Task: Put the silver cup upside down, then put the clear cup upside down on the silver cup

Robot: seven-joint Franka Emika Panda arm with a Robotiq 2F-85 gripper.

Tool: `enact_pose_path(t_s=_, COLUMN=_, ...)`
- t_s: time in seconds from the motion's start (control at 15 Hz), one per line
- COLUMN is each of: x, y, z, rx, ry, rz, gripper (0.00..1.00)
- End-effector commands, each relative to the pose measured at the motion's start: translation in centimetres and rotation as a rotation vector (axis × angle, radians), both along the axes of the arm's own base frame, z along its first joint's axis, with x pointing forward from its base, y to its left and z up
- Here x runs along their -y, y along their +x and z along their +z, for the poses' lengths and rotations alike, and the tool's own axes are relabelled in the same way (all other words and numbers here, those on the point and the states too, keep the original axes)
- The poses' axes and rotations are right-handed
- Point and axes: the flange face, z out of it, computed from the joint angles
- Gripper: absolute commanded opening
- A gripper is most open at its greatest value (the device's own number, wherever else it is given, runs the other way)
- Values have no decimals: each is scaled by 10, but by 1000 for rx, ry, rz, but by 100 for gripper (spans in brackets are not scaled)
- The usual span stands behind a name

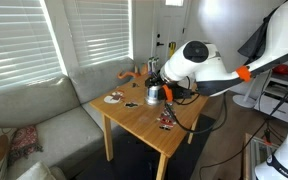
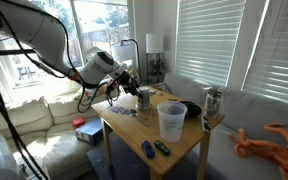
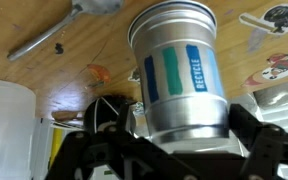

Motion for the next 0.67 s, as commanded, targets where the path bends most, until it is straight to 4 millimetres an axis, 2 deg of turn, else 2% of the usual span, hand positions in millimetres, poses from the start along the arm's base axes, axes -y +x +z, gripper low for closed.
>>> enact_pose_path(t_s=0.0, x=25, y=-15, z=44, rx=-37, ry=141, rz=-6, gripper=100)
enact_pose_path(t_s=0.33, x=65, y=-29, z=110, rx=-57, ry=293, rz=3, gripper=100)
enact_pose_path(t_s=0.6, x=113, y=-45, z=132, rx=-125, ry=314, rz=130, gripper=100)
